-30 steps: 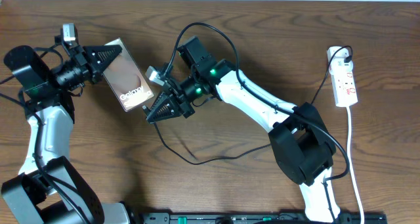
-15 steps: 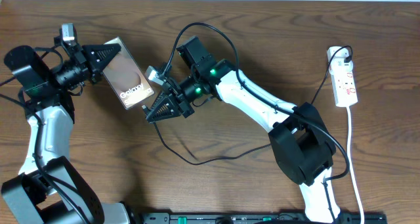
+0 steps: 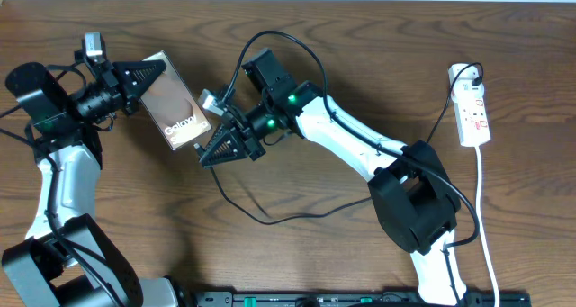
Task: Plug charger to phone and switch on socket
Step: 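Push the plug into the phone's bottom port with the right gripper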
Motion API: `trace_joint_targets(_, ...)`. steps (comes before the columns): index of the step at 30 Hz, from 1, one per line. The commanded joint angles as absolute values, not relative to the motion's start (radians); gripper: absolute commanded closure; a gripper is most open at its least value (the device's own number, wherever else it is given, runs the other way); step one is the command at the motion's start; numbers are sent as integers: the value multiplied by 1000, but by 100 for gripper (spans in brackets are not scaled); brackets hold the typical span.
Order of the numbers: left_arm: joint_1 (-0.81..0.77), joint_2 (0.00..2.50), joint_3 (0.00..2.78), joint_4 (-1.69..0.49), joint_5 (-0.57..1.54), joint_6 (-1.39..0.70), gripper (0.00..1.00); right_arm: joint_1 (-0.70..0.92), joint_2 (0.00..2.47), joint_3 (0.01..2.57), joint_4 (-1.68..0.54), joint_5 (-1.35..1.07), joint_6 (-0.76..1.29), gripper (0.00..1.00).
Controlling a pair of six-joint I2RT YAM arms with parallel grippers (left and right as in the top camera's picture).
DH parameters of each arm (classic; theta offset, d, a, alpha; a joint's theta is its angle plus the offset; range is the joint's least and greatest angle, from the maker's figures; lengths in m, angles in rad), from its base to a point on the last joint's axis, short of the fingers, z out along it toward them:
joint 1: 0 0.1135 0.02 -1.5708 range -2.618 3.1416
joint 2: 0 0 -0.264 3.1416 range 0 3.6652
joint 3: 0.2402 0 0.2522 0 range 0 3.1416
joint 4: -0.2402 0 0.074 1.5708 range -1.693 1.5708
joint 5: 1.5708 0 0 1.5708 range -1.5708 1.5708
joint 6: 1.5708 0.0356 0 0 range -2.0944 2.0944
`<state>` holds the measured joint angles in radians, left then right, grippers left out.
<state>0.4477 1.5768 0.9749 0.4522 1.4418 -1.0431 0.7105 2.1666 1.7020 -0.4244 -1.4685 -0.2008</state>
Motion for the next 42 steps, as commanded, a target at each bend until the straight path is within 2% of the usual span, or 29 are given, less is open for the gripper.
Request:
trace_joint_targets(1, 445, 1577, 973, 458, 1473, -1041, 93, 716, 2179, 1700, -405, -1474, -155, 99)
trace_joint_targets(42, 445, 1577, 973, 459, 1484, -1021, 92, 704, 2179, 1700, -400, -1474, -124, 99)
